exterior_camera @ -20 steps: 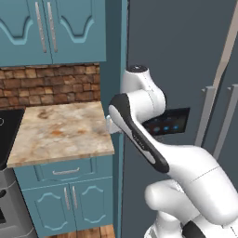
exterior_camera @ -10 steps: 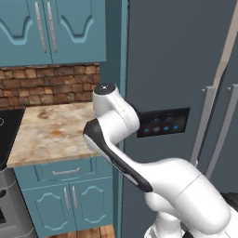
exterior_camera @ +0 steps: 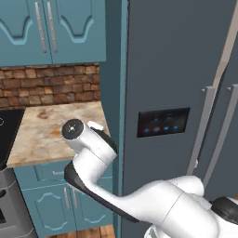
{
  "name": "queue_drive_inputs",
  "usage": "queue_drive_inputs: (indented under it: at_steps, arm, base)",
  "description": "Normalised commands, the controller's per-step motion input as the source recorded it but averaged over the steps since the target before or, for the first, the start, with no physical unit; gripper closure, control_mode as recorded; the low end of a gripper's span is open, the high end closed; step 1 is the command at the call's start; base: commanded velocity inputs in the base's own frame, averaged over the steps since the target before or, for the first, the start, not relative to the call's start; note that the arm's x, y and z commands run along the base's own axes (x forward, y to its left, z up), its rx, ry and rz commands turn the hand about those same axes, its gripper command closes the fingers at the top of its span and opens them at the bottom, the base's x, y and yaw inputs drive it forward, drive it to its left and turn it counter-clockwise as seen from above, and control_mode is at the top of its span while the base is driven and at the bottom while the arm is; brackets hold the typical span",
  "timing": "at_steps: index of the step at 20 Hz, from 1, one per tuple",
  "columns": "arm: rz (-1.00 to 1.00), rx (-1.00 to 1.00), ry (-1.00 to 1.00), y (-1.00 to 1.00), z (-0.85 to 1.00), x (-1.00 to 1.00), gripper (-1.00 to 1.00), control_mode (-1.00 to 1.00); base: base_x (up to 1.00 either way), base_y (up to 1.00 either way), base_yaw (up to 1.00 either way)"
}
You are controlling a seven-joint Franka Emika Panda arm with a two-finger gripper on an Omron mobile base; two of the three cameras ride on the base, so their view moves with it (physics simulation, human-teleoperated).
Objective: Take the pizza cutter from the drawer on the left and place it on the dining counter for cutting.
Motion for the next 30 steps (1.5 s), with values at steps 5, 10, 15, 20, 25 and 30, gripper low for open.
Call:
queue_drive_inputs:
  at_steps: [5,10,15,20,25,30]
  arm:
    - [0.13,-0.25,-0.07,0.62,-0.36,0.00,-1.00,-1.00]
    - [0.10,-0.20,-0.10,0.29,-0.46,0.01,-1.00,-1.00]
    - [0.09,-0.17,-0.14,0.00,-0.41,0.01,-1.00,-1.00]
    - [0.09,-0.13,-0.14,0.00,-0.39,0.00,-1.00,-1.00]
    - [0.05,-0.11,-0.13,0.00,-0.28,0.00,-1.00,-1.00]
    - [0.01,-0.08,-0.08,0.01,-0.19,0.00,-1.00,-1.00]
  base:
    - [0.00,0.00,0.00]
    - [0.00,0.00,0.00]
    - [0.00,0.00,0.00]
    - [0.00,0.00,0.00]
    - [0.00,0.00,0.00]
    - [0.00,0.00,0.00]
